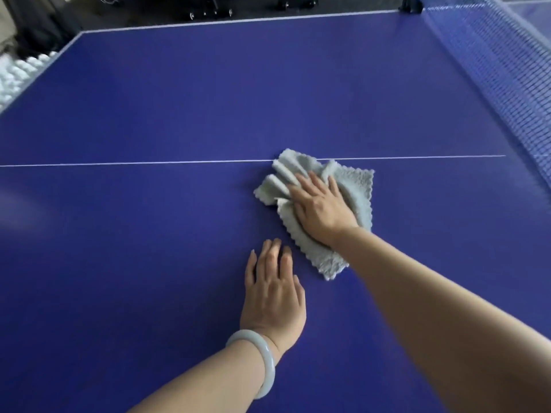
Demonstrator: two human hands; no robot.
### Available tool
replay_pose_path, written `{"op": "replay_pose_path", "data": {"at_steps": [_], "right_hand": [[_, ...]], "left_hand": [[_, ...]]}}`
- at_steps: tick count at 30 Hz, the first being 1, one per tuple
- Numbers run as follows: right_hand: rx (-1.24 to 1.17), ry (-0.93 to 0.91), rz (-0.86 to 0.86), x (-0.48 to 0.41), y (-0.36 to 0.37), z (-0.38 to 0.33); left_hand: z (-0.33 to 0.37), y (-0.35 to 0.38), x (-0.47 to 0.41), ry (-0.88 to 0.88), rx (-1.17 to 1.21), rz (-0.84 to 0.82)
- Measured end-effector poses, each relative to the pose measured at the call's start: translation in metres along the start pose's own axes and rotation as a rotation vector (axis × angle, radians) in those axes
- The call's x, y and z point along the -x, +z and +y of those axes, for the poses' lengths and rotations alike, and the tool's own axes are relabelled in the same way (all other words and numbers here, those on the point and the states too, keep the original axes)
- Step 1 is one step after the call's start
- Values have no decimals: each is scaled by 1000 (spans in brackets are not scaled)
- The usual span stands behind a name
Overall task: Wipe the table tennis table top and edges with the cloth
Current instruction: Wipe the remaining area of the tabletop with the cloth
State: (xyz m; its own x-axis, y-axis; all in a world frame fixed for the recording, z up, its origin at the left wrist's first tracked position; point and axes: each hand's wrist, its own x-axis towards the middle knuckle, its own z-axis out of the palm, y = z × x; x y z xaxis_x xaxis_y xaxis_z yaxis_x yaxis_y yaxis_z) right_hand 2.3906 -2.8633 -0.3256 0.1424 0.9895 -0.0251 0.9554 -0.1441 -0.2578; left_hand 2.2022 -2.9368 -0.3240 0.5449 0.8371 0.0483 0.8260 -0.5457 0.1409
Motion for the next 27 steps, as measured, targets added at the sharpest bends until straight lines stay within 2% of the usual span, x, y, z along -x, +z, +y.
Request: {"op": "replay_pose_path", "data": {"at_steps": [2, 6, 8, 9, 10, 13, 15, 16, 17, 20, 22, 24, 26, 27], "right_hand": [[1, 138, 88, 4, -3, 27], [-57, 678, 172, 39, -21, 82], [-65, 837, 248, 57, -22, 76], [-52, 830, 280, 65, -17, 62], [-54, 742, 286, 70, -9, 44], [-110, 190, 150, 79, 8, 3], [-87, -64, 145, 73, -8, 26], [-55, -65, 189, 71, -16, 48], [-21, 42, 237, 70, -22, 73], [-15, 644, 244, 83, -32, 130], [-51, 827, 263, 89, -25, 113], [-40, 745, 308, 97, -11, 68], [-6, 470, 314, 115, 4, 23], [-11, 316, 262, 129, 10, 6]], "left_hand": [[0, 0, 0, -1, 8, -22], [1, -1, -1, -9, 48, -28], [1, 0, -1, -9, 63, -13], [1, 1, -2, -6, 67, -3], [0, 1, -1, -1, 67, 5], [-2, 1, 0, 5, 54, 15], [-1, 2, 1, -4, 47, 31], [0, 2, 0, -8, 44, 39], [0, 2, 0, -8, 40, 44], [-1, 3, 0, 3, 38, 56], [0, 4, 0, 4, 43, 57], [0, 5, 0, 9, 54, 68], [1, 5, 0, 11, 72, 85], [2, 4, 0, 6, 85, 95]]}}
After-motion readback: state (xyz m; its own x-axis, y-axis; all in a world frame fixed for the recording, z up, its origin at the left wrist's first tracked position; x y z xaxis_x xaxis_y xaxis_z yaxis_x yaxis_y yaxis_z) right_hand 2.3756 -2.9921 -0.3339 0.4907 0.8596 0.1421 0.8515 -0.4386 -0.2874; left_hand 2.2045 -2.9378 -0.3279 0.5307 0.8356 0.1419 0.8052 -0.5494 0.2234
